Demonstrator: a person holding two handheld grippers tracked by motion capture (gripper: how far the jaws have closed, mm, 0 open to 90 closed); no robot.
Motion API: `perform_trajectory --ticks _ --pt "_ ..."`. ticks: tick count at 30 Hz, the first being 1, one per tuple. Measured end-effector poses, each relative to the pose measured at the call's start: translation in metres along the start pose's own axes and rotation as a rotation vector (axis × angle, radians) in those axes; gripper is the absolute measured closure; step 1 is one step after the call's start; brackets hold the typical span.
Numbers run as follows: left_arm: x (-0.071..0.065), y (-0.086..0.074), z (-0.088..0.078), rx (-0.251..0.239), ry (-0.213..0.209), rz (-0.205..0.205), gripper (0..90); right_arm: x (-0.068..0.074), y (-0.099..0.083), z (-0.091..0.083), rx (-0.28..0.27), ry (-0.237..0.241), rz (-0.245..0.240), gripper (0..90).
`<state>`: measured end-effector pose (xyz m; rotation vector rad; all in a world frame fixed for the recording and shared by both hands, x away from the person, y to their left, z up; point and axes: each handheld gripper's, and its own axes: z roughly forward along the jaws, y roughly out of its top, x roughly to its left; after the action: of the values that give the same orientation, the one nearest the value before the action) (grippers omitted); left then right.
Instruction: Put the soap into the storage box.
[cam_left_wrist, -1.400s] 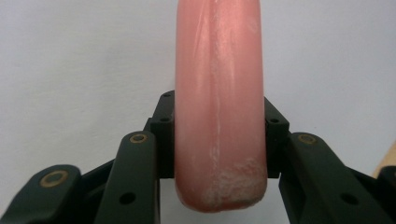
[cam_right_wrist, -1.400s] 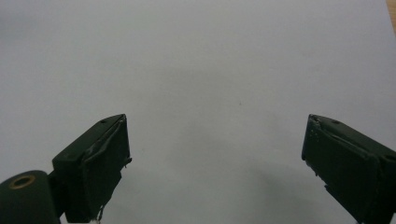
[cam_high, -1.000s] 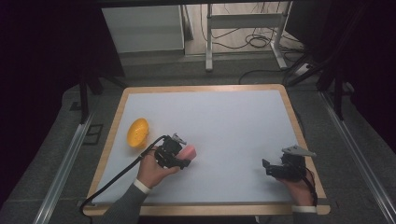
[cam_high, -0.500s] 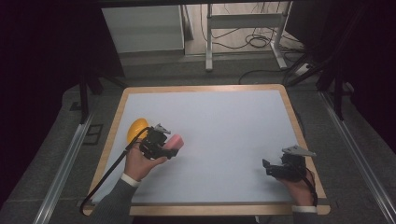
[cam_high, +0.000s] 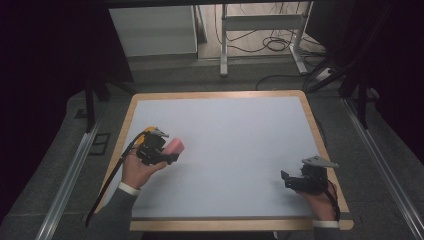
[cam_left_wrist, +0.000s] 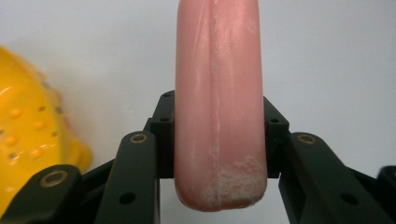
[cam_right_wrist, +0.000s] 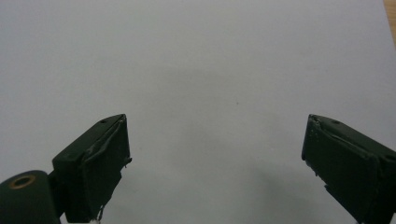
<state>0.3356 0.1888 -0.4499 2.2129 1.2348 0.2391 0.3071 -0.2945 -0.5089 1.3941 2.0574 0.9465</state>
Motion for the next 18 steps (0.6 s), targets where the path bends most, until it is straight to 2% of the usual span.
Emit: perform_trajectory --ticks 6,8,18 --pt "0.018 -0.005 -0.007 -0.011 0.018 -0.036 59.8 0.0 0.0 0.0 0.003 -0.004 0.001 7.4" --pt "0.022 -0.006 -0.009 -0.017 0.024 -0.057 59.8 -0.001 0.0 0.0 0.003 -0.002 0.001 7.4" --pt "0.043 -0.008 -0.016 -0.034 0.046 -0.108 59.8 -0.001 0.0 0.0 0.003 -0.005 0.006 7.4"
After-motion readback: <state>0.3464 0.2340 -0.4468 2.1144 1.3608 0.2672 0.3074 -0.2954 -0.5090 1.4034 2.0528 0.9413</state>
